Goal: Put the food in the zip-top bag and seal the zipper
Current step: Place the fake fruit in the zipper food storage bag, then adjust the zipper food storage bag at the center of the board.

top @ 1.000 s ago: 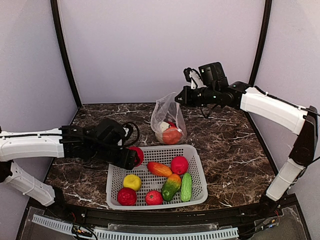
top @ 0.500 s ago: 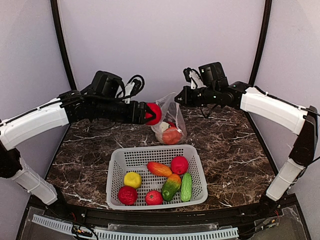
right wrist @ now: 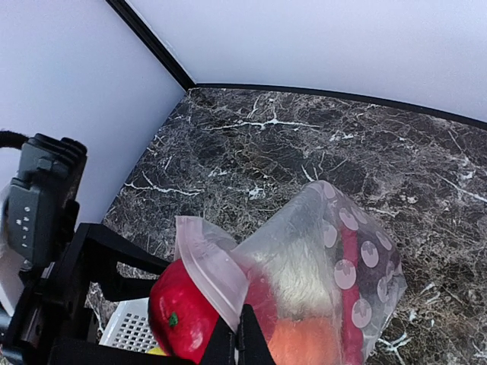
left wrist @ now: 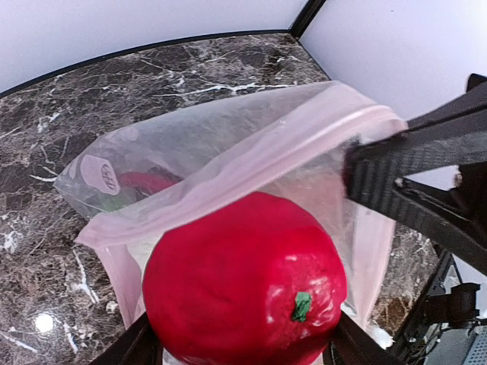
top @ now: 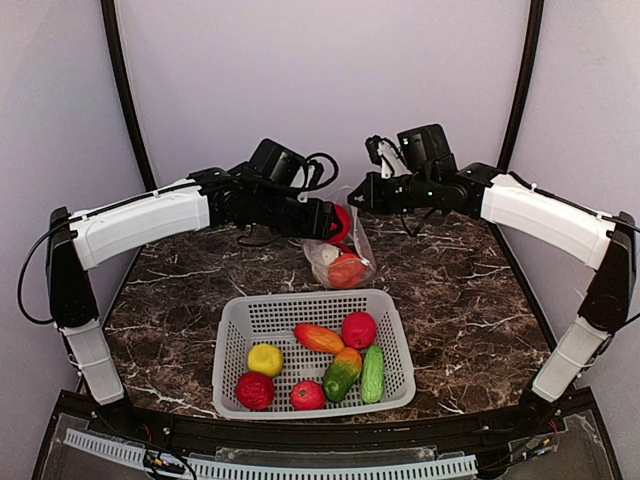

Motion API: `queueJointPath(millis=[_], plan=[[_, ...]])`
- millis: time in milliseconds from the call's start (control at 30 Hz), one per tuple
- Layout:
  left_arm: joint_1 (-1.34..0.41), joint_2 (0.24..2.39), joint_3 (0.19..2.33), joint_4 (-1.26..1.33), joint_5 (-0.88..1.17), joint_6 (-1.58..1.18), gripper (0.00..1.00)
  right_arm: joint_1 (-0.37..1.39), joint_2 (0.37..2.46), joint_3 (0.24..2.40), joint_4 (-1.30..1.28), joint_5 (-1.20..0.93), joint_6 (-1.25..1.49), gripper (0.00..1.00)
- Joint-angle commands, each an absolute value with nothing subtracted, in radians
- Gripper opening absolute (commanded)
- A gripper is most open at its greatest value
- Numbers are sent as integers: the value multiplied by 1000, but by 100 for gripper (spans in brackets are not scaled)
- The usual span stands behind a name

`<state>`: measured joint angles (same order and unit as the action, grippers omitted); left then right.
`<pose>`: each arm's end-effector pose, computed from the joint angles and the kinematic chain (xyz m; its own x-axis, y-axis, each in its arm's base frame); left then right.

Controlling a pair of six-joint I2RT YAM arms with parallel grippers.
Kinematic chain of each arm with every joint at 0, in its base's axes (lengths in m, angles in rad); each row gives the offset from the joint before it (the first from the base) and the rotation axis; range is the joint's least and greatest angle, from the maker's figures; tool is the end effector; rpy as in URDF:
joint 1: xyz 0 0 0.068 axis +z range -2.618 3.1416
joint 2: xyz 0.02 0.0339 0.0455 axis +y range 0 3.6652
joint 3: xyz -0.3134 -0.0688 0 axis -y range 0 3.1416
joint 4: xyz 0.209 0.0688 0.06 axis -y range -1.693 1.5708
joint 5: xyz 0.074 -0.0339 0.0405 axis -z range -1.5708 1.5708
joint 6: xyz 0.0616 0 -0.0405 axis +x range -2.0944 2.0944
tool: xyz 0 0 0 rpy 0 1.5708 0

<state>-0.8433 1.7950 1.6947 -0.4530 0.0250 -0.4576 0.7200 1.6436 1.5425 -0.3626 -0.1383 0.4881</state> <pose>0.2775 -0.3139 0.3866 -0.6496 0.0654 -0.7575 0.5281 0.7555 -0.3877 0.2782 0.2553 0.4043 -0.6467 0.0506 -0.7610 -0.5010 0.7242 0.4739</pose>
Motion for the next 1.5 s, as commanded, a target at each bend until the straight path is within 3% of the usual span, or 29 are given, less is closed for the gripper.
queueJointPath(millis=[0,200,400,700,867,1067,1333,1467], plan=[[-834,1828,1751,-527,-91,-416,68,726,1613,1546,-333,-153,482,0],[-834,1870,1802,-540,-104,-409,71,726,1617,1547,-333,-155,482,0],[-834,1862,1811,-544,-67,-400,83,726,1621,1551,-332,-155,482,0],[-834,1690,1670,-513,39,-433,87,726,1621,1558,-336,-152,477,0],[-823,1543,1461,-440,61,-510,82,727,1624,1563,-344,-148,474,0],[-768,1491,1288,-309,158,-608,65,727,1626,1565,-345,-156,478,0],[-754,1565,1263,-222,238,-651,59,726,1624,1568,-350,-155,480,0],[-753,1597,1269,-191,253,-662,49,727,1623,1568,-354,-147,477,0]])
